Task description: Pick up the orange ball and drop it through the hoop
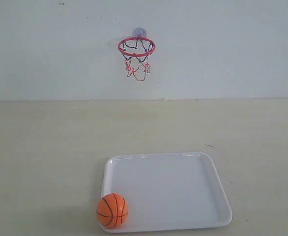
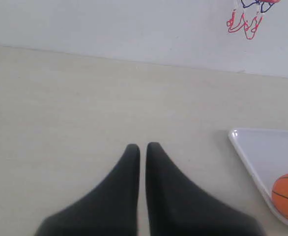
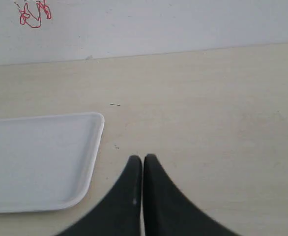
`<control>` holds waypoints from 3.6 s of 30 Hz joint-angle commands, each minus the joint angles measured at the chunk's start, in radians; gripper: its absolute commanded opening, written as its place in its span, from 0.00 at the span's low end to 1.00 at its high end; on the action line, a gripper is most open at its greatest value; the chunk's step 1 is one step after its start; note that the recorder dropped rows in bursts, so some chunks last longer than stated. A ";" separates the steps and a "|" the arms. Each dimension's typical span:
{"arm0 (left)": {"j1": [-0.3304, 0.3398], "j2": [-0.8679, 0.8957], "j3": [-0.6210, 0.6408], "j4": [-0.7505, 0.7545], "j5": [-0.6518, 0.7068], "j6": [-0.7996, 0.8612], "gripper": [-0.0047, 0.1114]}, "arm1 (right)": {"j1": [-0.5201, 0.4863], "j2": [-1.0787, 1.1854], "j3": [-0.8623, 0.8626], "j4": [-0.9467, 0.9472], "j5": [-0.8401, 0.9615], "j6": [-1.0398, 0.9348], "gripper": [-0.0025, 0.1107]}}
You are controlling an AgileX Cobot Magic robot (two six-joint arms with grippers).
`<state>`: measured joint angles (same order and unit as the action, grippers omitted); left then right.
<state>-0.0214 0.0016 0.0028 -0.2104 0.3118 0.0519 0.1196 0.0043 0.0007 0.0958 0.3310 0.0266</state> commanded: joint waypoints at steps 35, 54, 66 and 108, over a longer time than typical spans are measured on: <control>0.001 -0.002 -0.003 -0.002 -0.013 -0.004 0.08 | 0.003 0.320 -0.507 0.054 -0.069 0.191 0.02; 0.001 -0.002 -0.003 -0.002 -0.013 -0.004 0.08 | 0.165 0.862 -0.553 0.670 0.385 -0.657 0.39; 0.001 -0.002 -0.003 -0.002 -0.013 -0.004 0.08 | 0.609 1.448 -0.854 0.646 0.080 -0.662 0.44; 0.001 -0.002 -0.003 -0.002 -0.013 -0.004 0.08 | 0.726 1.957 -1.084 0.711 -0.121 -0.665 0.02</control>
<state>-0.0214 0.0016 0.0028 -0.2104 0.3118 0.0500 0.8459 1.9832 -1.0769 0.8212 0.2007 -0.6106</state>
